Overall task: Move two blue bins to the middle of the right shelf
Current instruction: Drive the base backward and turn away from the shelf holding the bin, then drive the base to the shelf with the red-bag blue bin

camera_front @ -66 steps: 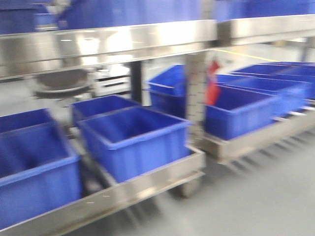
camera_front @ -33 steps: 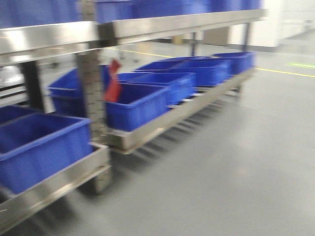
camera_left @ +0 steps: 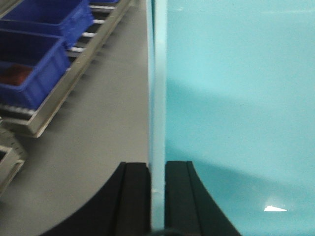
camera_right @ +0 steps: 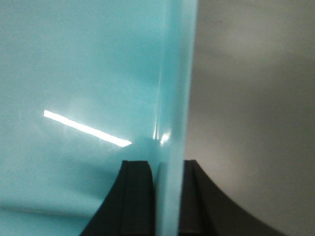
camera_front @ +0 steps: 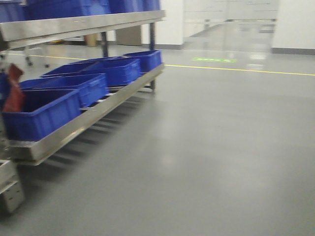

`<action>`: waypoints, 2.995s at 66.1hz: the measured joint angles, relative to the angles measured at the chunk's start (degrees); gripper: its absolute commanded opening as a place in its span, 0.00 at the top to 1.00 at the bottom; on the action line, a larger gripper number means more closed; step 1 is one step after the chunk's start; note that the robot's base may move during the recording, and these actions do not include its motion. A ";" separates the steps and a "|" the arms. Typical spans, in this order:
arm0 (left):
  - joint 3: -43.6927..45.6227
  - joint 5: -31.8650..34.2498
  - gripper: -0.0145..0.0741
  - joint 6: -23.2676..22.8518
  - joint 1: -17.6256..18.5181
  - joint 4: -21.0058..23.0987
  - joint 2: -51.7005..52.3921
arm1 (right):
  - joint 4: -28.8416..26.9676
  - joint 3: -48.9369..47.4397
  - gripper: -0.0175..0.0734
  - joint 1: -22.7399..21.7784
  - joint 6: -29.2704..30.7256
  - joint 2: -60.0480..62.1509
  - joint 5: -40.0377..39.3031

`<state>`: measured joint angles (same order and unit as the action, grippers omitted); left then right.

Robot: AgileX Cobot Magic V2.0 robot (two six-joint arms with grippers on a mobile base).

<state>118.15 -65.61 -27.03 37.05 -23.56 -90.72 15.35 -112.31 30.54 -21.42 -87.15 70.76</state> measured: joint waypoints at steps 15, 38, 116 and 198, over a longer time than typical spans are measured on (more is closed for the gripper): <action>0.00 0.00 0.96 0.00 0.00 0.32 0.00 | 0.00 0.00 0.99 0.11 0.00 0.13 0.87; 0.00 0.00 0.96 0.00 0.00 0.21 0.00 | -0.35 0.00 0.99 0.11 -0.11 0.13 0.87; 0.00 0.00 0.96 0.04 0.00 0.10 0.00 | -0.35 0.00 0.99 0.11 -0.11 0.13 1.00; 0.00 0.26 0.96 0.04 0.00 0.10 0.00 | -0.45 0.00 0.99 0.11 -0.11 0.13 1.22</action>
<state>118.15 -65.35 -26.99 37.05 -23.46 -90.72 14.90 -112.31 30.65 -21.52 -87.02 71.98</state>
